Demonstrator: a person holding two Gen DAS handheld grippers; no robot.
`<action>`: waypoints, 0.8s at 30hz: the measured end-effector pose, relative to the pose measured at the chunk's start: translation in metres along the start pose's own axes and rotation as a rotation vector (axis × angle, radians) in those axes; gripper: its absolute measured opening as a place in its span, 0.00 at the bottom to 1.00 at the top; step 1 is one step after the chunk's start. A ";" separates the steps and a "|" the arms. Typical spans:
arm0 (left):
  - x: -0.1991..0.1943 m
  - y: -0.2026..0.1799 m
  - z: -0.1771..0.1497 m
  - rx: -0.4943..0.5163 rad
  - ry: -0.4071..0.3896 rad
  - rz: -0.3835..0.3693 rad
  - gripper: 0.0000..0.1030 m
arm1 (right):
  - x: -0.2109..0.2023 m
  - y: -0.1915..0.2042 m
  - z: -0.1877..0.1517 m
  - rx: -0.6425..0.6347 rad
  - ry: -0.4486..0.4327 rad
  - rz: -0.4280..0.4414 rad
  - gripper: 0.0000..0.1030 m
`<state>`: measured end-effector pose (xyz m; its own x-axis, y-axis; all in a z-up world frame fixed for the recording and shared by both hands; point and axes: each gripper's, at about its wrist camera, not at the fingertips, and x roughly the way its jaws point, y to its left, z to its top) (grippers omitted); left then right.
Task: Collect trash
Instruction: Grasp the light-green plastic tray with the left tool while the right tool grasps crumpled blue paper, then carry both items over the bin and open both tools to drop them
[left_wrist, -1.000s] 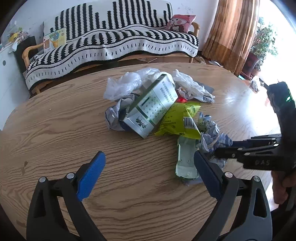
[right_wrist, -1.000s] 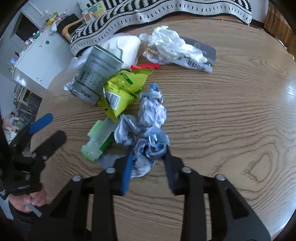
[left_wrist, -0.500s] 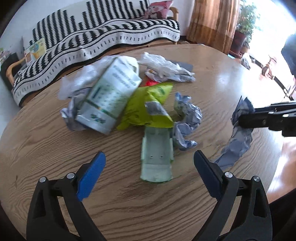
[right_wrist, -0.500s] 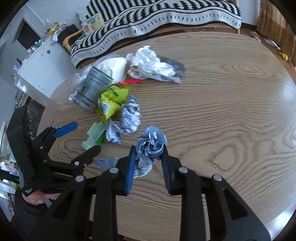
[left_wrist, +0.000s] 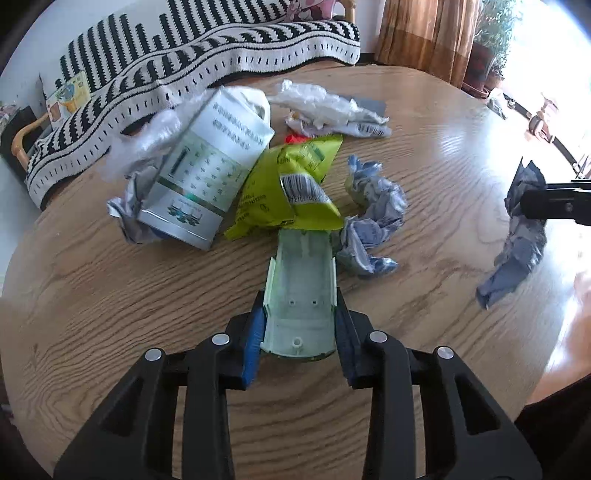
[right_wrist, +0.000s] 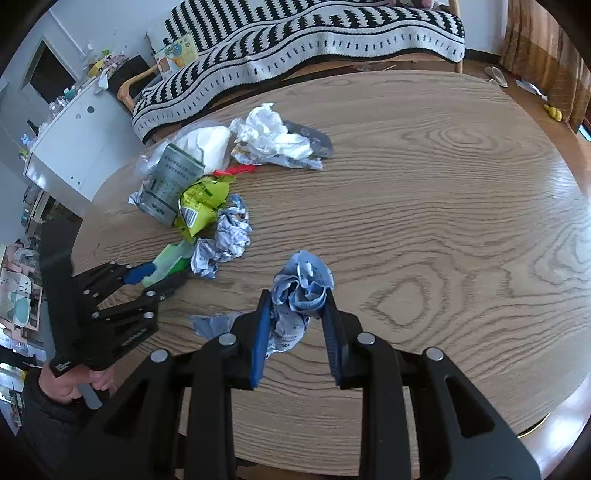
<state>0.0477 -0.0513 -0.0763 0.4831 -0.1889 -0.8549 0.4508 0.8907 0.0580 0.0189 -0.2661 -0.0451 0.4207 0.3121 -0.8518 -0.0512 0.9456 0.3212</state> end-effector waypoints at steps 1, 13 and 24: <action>-0.004 -0.001 0.000 -0.002 -0.002 -0.001 0.32 | -0.002 -0.002 -0.001 0.004 -0.004 -0.002 0.26; -0.067 -0.048 0.035 -0.033 -0.198 -0.096 0.32 | -0.067 -0.100 -0.029 0.194 -0.120 -0.087 0.26; -0.060 -0.195 0.071 0.071 -0.226 -0.291 0.32 | -0.153 -0.244 -0.111 0.461 -0.233 -0.284 0.26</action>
<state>-0.0158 -0.2426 0.0006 0.4766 -0.5235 -0.7063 0.6410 0.7567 -0.1283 -0.1334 -0.5344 -0.0387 0.5510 -0.0249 -0.8341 0.4696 0.8355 0.2852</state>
